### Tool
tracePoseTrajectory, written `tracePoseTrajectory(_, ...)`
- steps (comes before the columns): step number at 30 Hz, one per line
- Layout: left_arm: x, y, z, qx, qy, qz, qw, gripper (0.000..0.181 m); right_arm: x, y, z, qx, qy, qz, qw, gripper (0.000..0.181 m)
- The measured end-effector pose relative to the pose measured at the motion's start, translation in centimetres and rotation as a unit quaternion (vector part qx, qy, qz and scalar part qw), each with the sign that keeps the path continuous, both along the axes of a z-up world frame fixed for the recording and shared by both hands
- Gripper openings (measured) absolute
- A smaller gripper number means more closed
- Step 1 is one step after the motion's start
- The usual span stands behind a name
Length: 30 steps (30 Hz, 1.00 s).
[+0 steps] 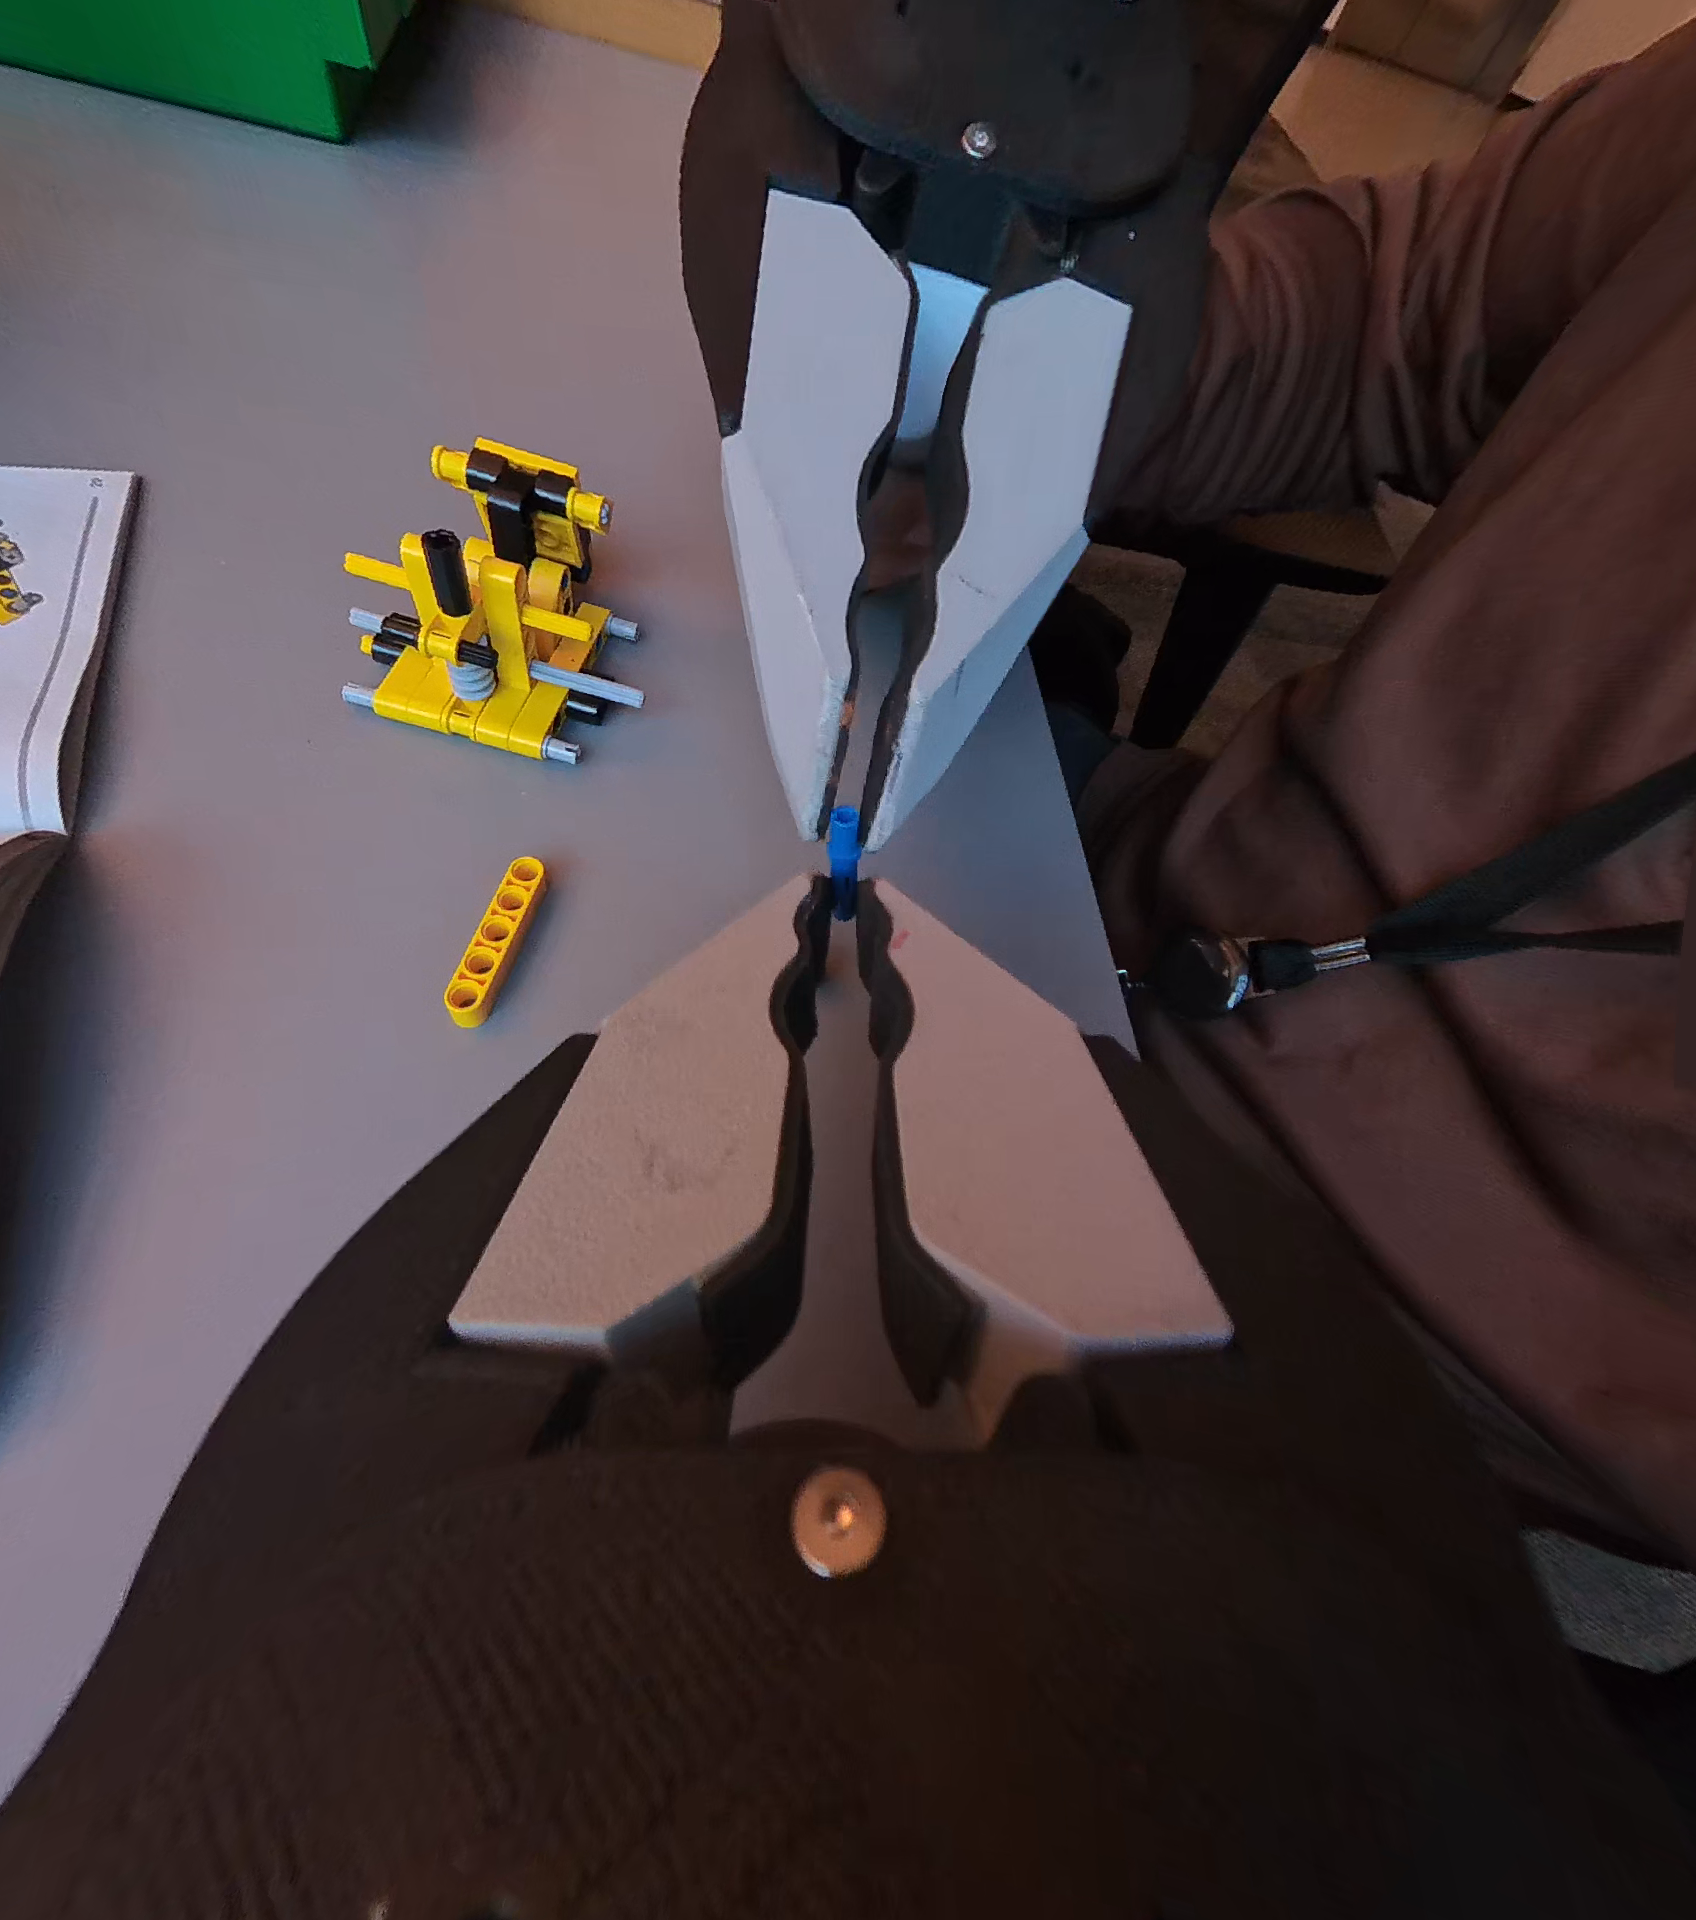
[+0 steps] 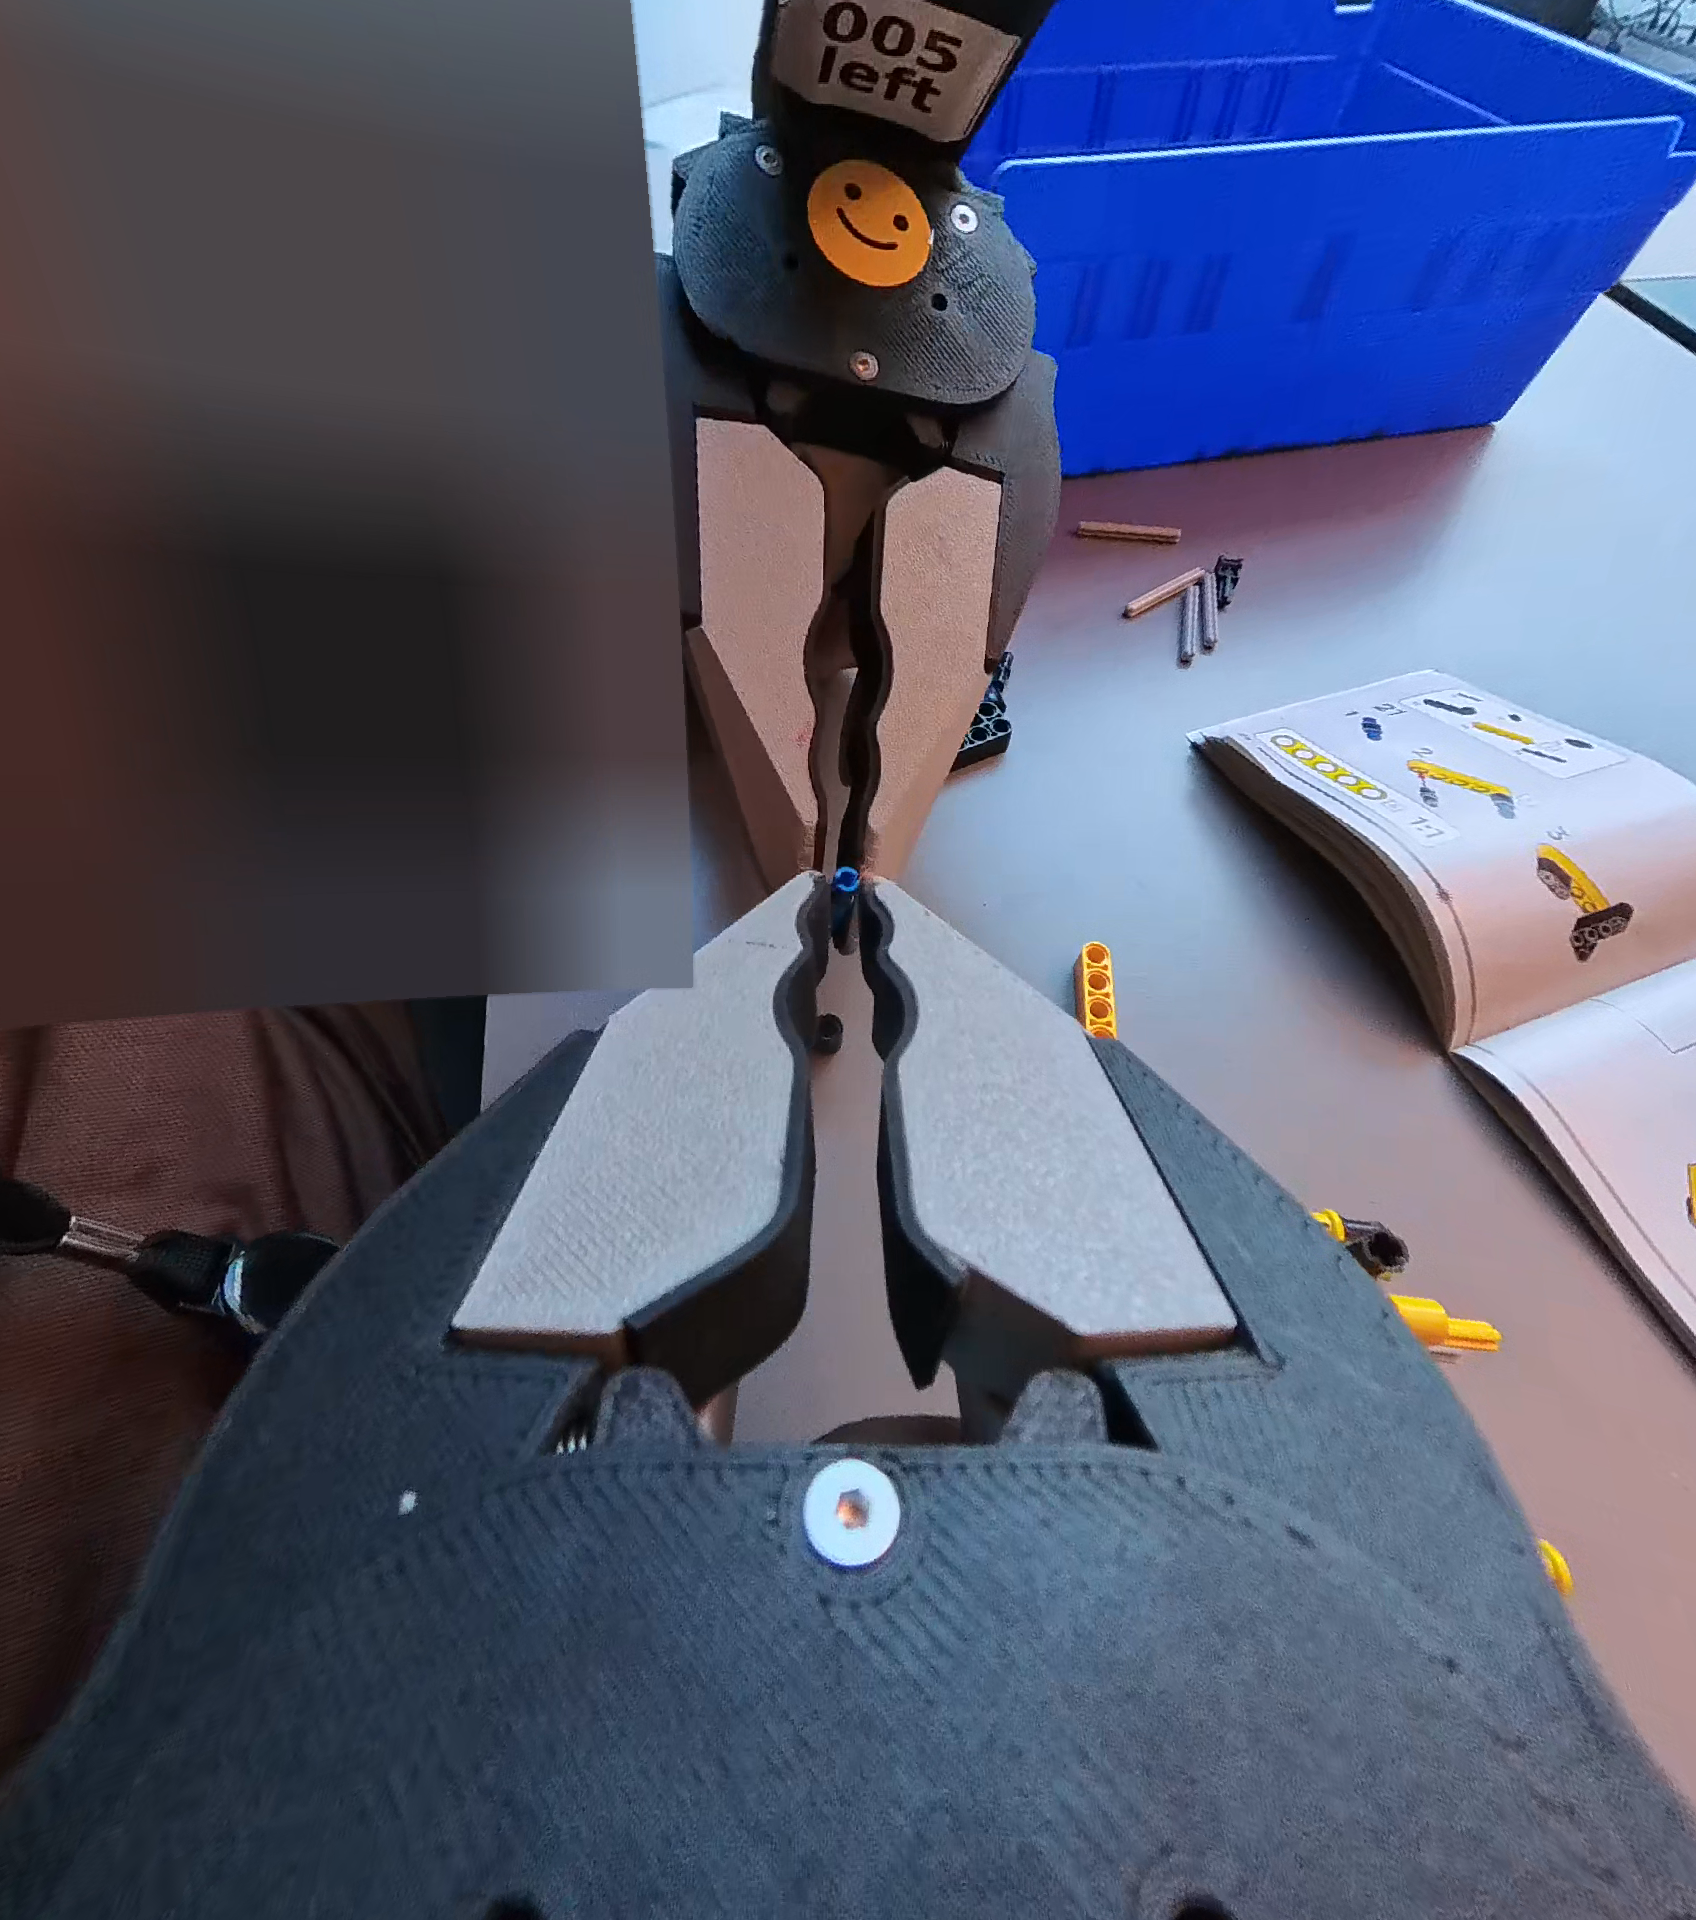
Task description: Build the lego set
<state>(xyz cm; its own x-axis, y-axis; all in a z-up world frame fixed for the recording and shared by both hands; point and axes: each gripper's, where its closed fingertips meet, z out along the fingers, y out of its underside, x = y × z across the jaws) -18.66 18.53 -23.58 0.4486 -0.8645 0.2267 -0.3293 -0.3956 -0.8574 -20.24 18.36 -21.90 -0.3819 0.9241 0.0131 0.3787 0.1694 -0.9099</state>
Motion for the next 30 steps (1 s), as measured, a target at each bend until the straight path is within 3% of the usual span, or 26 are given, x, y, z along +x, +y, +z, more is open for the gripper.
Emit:
tracePoseTrajectory(10, 0.0, 0.0, -1.0, -0.022, 0.026, 0.005, 0.999, 0.003, 0.5, 0.0, -1.3, 0.007, -0.051, 0.016, 0.999, 0.000)
tracePoseTrajectory(13, -0.8, 0.1, -2.4, -0.027, 0.075, 0.016, 0.997, 0.016, 0.5, -0.1, -2.5, 0.011, -0.078, 0.019, 0.997, 0.000)
tracePoseTrajectory(17, -0.8, -0.2, -3.7, -0.026, 0.124, 0.004, 0.992, 0.013, 0.4, -0.2, -3.3, 0.024, -0.101, 0.021, 0.994, 0.000)
tracePoseTrajectory(23, -0.8, -0.2, -3.6, -0.027, 0.118, 0.003, 0.993, 0.008, 0.4, -0.1, -2.1, 0.016, -0.080, 0.018, 0.996, 0.000)
tracePoseTrajectory(30, -0.8, -0.3, -3.8, -0.030, 0.122, 0.001, 0.992, 0.006, 0.5, 0.0, -3.2, 0.039, -0.097, 0.016, 0.994, 0.001)
